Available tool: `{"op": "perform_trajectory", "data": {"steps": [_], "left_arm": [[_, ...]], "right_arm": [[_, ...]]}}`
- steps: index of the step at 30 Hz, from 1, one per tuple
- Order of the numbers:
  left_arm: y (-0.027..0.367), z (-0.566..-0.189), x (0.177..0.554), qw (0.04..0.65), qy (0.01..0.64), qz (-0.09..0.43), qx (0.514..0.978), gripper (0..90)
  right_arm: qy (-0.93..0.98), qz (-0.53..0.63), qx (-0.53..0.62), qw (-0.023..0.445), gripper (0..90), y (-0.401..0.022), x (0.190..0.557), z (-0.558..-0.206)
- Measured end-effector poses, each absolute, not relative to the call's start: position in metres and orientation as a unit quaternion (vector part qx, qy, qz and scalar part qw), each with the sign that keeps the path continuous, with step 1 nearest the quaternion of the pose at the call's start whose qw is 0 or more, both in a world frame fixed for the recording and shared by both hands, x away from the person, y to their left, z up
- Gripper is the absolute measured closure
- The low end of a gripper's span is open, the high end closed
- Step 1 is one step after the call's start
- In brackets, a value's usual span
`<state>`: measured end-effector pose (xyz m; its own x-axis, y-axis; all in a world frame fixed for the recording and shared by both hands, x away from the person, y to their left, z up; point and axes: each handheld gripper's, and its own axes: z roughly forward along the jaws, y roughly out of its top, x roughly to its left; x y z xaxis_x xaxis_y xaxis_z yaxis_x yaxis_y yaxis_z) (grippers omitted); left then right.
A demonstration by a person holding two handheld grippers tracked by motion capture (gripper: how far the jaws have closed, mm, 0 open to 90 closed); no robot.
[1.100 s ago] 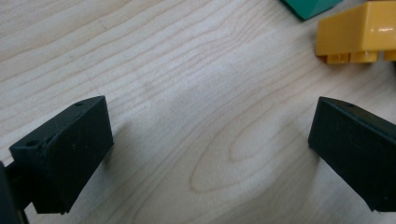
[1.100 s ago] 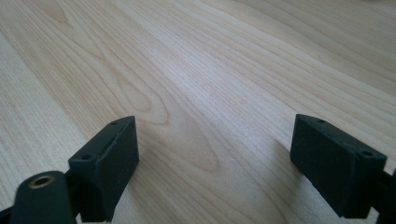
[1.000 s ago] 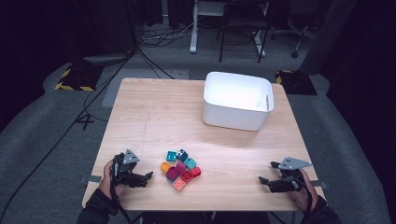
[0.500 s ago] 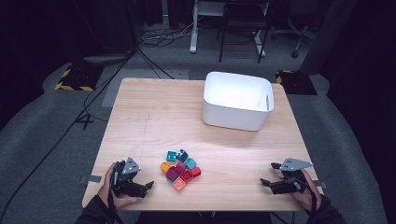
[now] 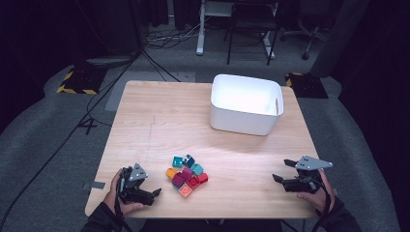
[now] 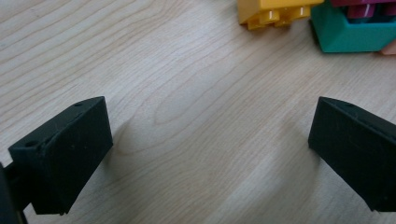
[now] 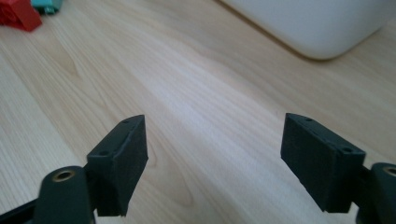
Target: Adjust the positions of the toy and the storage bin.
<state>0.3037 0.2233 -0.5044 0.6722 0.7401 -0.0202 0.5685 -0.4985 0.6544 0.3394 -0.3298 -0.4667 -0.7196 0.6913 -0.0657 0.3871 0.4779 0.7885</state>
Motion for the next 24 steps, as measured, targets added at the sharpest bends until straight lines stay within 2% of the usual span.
{"op": "perform_trajectory", "data": {"steps": [6,16,24], "left_arm": [[0.207,-0.504,0.298,0.326,0.367,0.120,0.863,0.0],[0.196,-0.504,0.300,0.325,0.361,0.124,0.865,0.0],[0.185,-0.504,0.303,0.325,0.359,0.119,0.867,0.0]], "right_arm": [[0.835,0.407,0.310,0.204,30.7,-0.314,0.358,-0.446],[0.834,0.420,0.272,0.230,34.6,-0.273,0.399,-0.392],[0.834,0.420,0.257,0.249,36.1,-0.250,0.425,-0.366]]}}
